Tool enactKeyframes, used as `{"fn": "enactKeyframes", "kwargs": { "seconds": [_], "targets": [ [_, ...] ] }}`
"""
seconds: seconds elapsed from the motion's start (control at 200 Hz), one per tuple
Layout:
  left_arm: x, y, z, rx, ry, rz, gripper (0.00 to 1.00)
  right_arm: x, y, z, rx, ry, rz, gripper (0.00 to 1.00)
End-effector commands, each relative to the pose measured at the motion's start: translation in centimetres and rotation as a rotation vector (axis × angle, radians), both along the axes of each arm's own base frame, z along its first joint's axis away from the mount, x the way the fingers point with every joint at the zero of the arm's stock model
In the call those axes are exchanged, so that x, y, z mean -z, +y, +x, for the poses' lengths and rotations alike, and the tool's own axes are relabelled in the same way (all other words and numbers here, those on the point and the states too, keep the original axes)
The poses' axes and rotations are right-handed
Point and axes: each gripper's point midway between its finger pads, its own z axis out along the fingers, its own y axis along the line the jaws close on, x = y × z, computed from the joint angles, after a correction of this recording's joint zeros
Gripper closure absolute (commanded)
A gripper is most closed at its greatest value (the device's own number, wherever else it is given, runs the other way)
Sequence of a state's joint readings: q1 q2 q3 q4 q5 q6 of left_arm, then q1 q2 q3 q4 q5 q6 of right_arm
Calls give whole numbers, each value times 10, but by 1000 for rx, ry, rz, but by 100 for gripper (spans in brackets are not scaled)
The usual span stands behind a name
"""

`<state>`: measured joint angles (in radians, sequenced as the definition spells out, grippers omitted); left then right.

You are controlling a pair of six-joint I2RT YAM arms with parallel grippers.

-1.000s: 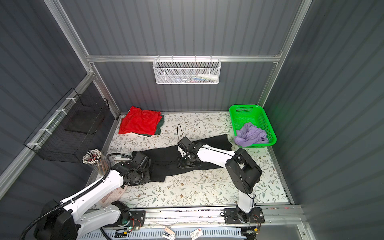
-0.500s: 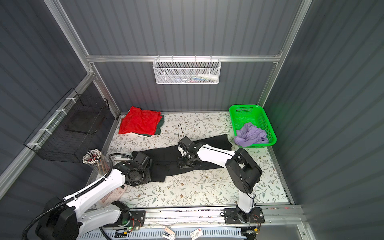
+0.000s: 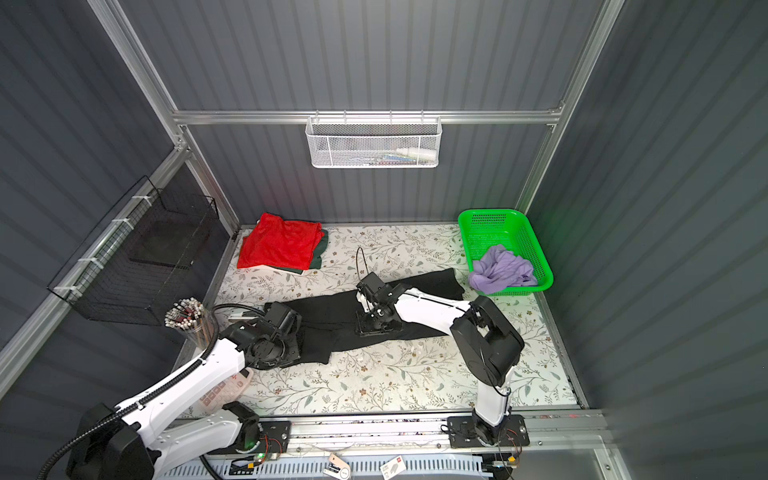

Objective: Fold and stack the t-shirts

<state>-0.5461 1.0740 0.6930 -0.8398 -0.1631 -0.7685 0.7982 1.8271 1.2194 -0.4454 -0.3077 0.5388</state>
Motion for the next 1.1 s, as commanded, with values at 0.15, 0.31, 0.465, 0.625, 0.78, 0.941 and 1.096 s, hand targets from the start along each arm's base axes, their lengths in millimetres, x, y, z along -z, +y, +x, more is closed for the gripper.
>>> {"fn": "enactKeyframes", "kwargs": {
  "seconds": [0.15, 0.31, 0.465, 0.625, 0.78, 0.941, 1.096],
  "targets": [
    [-19, -7, 3, -22, -21, -57, 91, 11, -5, -1, 10, 32, -23, 61],
    [-21, -8, 3, -21, -17, -61, 79, 12, -5, -2, 11, 35, -20, 61],
    [-9, -12, -2, 3, 14, -80, 64, 13, -6, -2, 16, 37, -21, 61],
    [5, -9, -10, 0, 54, -69, 65, 14, -7, -1, 22, 41, -20, 61],
    [3, -14, -7, -3, 38, -97, 69, 14, -8, -1, 23, 42, -20, 61],
    [6, -12, -9, 5, 48, -85, 75, 14, -8, -1, 27, 43, -18, 61],
    [11, -8, -10, 12, 65, -50, 75, 14, -9, -1, 27, 45, -16, 61]
  ]
}}
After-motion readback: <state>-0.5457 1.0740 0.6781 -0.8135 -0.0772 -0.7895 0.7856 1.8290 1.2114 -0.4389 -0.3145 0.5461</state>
